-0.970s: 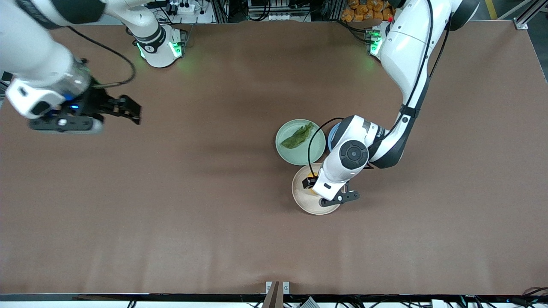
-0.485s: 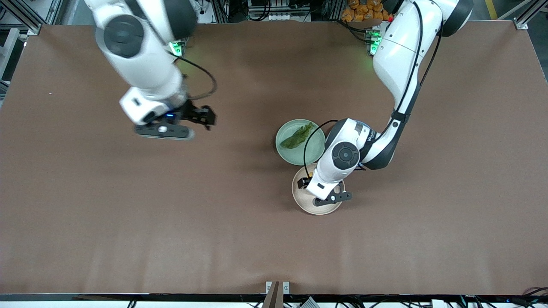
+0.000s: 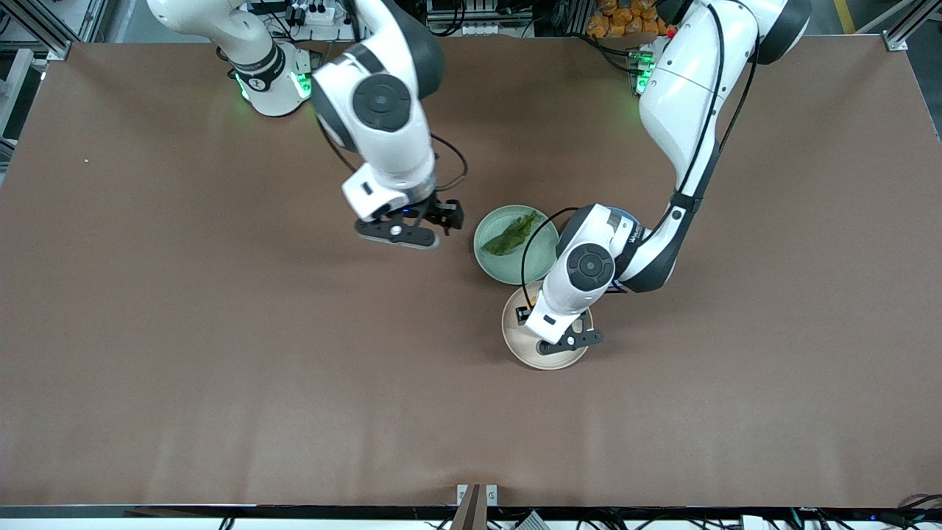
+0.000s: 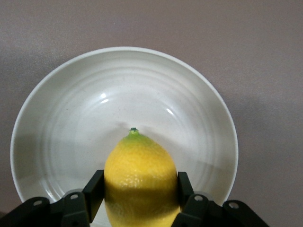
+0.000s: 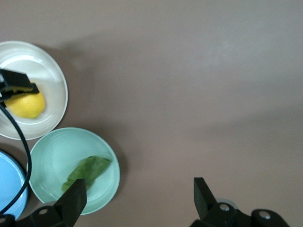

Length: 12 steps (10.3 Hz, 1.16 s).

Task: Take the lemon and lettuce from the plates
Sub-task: 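Lift the lemon with the left gripper while the right gripper grasps lettuce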

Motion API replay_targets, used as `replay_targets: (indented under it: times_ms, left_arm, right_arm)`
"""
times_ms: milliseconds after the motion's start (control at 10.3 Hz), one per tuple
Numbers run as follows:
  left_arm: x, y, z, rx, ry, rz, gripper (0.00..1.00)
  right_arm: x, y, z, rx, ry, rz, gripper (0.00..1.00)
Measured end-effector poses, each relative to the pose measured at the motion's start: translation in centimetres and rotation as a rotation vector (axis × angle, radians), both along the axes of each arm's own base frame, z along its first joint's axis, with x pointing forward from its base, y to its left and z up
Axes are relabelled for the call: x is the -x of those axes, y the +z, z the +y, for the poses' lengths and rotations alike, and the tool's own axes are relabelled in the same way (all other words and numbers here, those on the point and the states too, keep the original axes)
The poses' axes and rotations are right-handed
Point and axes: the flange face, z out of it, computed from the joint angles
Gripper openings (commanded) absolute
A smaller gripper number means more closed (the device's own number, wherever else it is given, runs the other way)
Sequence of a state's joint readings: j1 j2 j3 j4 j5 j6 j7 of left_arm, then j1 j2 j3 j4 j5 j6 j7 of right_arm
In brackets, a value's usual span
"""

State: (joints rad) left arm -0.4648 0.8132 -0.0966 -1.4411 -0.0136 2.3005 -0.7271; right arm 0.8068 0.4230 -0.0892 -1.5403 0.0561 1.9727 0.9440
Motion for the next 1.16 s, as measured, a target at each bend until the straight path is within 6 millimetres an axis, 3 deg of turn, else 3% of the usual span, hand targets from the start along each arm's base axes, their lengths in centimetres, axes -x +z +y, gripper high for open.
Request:
replay_targets:
  times_ms: [291,582,776,1164]
  left_arm:
    - [-2.5,2.6,2.8,0.009,0.047,-0.042,0.00]
    - [-4.4,7.8,6.8,0.006,0.102,-0.055,0.00]
    - [-4.8,10.2,9.8,-0.009,0.129,-0.050,0.00]
    - [-3.8,11.7,17.0,-0.041,0.092,-0.025,0.00]
  right_arm:
    - [2.2,-6.2,4.9,-0.011,-0.098,-0.021,1.00]
    - [4.7,-11.7,8.8,-0.026,-0.179,-0.040,1.00]
    - [6.2,-13.4,10.5,-0.038,-0.208,-0.049,1.00]
    - [6.9,-16.0,12.5,-0.064,-0.246,-0.069,0.94]
